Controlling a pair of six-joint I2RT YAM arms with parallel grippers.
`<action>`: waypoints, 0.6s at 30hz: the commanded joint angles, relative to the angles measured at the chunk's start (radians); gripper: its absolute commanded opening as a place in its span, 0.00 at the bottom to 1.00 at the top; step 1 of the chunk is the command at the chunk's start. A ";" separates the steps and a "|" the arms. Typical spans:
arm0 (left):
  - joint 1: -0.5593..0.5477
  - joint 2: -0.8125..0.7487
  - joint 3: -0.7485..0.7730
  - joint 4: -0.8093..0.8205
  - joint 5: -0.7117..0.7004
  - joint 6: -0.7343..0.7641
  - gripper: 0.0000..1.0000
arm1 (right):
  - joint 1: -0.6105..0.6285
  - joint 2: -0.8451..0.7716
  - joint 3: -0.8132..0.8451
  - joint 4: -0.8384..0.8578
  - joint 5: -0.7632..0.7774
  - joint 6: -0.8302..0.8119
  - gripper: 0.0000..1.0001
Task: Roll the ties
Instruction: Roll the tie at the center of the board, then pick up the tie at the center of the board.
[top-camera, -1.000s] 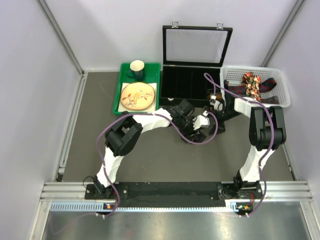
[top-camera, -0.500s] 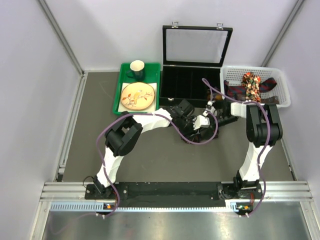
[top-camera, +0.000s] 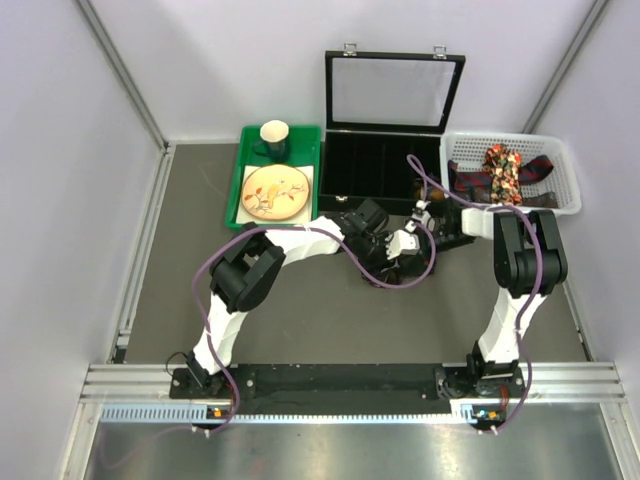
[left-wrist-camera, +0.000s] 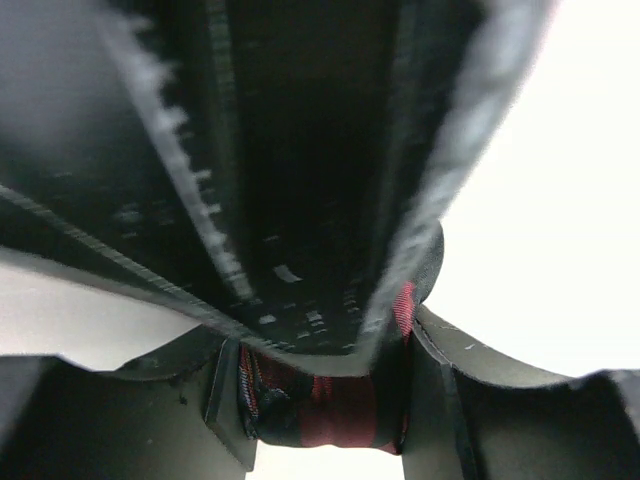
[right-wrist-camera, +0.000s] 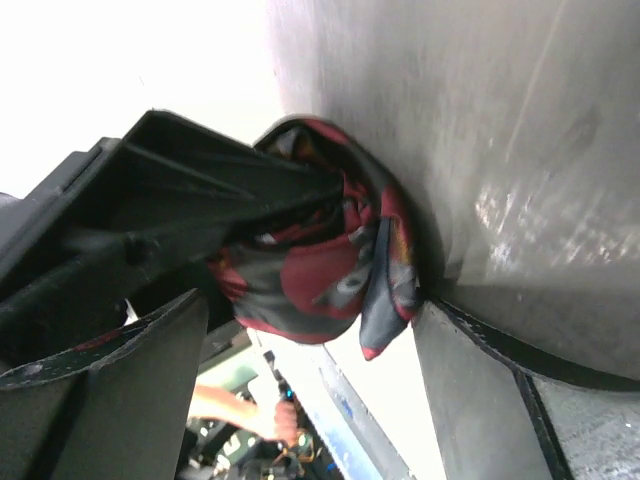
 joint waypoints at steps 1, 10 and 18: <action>0.003 0.107 -0.065 -0.127 -0.087 -0.007 0.32 | 0.011 -0.033 0.009 0.113 0.041 0.032 0.81; 0.003 0.108 -0.061 -0.132 -0.090 -0.012 0.31 | 0.029 -0.031 0.009 0.027 -0.017 -0.030 0.63; 0.003 0.114 -0.061 -0.120 -0.083 -0.027 0.31 | 0.045 -0.042 -0.011 0.104 -0.049 0.051 0.65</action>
